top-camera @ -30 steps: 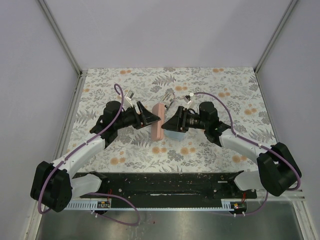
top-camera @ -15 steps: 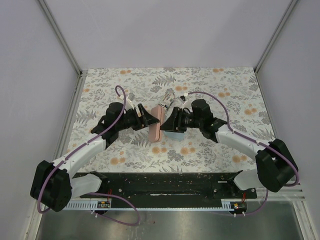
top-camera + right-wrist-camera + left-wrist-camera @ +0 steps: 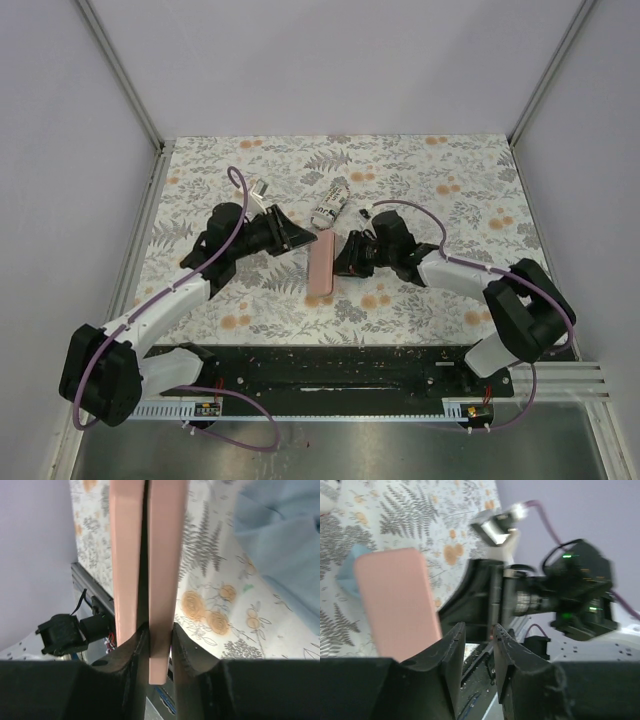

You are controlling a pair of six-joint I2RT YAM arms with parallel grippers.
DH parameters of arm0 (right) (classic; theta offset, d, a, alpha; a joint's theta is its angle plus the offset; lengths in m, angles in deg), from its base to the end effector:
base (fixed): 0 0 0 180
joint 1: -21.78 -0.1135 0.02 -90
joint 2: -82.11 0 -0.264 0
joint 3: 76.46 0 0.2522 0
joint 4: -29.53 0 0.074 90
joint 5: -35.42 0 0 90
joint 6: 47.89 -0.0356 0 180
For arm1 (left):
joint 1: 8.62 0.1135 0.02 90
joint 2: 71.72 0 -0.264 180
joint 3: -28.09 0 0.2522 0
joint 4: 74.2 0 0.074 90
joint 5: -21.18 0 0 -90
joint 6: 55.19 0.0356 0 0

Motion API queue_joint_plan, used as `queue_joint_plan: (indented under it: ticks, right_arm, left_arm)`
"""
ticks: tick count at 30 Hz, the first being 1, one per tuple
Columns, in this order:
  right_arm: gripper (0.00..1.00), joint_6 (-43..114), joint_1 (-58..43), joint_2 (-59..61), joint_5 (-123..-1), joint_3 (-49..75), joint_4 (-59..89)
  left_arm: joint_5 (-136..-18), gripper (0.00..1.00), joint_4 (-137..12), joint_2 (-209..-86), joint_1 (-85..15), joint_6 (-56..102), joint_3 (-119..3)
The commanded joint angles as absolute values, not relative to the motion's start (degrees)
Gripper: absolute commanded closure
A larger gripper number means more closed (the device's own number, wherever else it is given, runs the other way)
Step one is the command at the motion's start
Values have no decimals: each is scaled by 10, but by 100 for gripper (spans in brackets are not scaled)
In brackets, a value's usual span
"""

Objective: Organize the sunglasses

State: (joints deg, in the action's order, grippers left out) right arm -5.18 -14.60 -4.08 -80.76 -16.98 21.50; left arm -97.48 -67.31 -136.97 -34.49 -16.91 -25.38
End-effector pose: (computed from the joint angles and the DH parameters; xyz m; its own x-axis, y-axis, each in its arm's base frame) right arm 0.2441 0.1994 0.2032 -0.9168 0.1436 -0.3726 -0.2219 0.5926 0.7743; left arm 0.2230 -0.1271 0.2681 -0.7999 -0.3776 -0.4664 0.2644 0.4760 -0.8388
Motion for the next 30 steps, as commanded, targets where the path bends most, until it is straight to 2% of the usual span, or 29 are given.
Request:
queue_joint_plan:
  ticks: [1,5,8,10,11,13,14,20,30]
  right_arm:
    - [74,-89,-147,-58,-850,-204,341]
    - [80,-96,-144,-59,-862,-217,377]
    - [84,-82,-144,-61,-856,-205,354]
    - [85,-69,-145,-65,-847,-188,318]
    - [85,-57,-147,-64,-839,-180,291]
    - [86,-33,-155,-60,-802,-158,235]
    - [86,-14,-162,-59,-779,-143,202]
    - [85,7,-186,-59,-685,-101,115]
    - [86,2,-200,-53,-681,-97,112]
  left_arm:
    - [-1030,69,-754,-1342,-335,-199,-250]
    - [-1013,67,-707,-1341,-332,-169,-258]
    - [-984,60,-649,-1351,-333,-135,-266]
    - [-935,40,-605,-1359,-342,-109,-272]
    - [-913,27,-570,-1370,-350,-100,-278]
    - [-862,13,-525,-1389,-373,-89,-295]
    - [-842,1,-511,-1396,-388,-92,-304]
    - [-732,1,-503,-1435,-453,-146,-329]
    - [-666,1,-491,-1494,-466,-150,-354]
